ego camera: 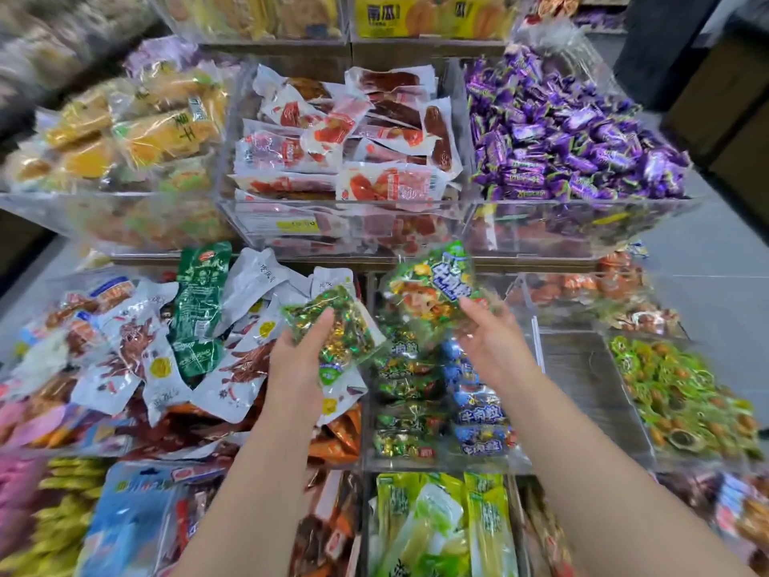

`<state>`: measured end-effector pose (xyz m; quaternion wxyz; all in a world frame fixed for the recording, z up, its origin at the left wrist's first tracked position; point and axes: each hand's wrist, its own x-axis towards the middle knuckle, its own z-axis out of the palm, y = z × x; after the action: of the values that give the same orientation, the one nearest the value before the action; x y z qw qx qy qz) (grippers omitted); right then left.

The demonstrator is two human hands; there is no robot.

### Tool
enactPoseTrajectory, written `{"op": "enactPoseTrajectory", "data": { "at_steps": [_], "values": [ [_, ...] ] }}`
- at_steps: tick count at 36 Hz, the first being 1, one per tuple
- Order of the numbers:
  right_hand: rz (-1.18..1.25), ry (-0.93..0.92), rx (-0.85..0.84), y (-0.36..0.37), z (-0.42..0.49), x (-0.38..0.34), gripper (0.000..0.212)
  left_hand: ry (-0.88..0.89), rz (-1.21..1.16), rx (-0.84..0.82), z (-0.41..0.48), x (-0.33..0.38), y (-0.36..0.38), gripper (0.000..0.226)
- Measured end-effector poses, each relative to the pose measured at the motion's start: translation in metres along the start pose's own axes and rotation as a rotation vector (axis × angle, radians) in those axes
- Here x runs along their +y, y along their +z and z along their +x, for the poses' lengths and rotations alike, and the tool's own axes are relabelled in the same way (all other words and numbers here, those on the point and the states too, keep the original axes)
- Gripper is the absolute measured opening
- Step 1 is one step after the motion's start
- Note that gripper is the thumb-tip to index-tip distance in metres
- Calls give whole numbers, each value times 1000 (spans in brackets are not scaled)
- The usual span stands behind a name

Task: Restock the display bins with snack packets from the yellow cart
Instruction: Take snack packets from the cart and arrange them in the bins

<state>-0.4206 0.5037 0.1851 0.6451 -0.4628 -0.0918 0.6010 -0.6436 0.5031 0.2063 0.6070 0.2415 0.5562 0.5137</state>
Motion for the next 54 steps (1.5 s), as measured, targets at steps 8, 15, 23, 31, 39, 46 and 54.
{"op": "enactPoseTrajectory", "data": {
  "at_steps": [8,15,23,31,39,46,54],
  "values": [
    [-835,-173,-18,-5,54,0,37,-21,-100,87,14,2,-17,84],
    [-847,-318,29,7,73,40,48,-13,-81,70,16,-1,-17,84],
    [-1036,-330,19,3,74,55,103,-49,-74,89,17,-3,-22,58],
    [-1167,-257,-25,-3,74,45,103,-43,-136,44,18,-6,-22,91],
    [-973,-273,113,-13,56,43,92,-121,-162,-54,15,-6,-10,80],
    [-481,79,-38,12,-5,32,36,163,111,-168,-4,-4,4,36],
    [-263,348,-278,36,-40,10,18,754,947,-557,-12,1,4,78]
  ]
}}
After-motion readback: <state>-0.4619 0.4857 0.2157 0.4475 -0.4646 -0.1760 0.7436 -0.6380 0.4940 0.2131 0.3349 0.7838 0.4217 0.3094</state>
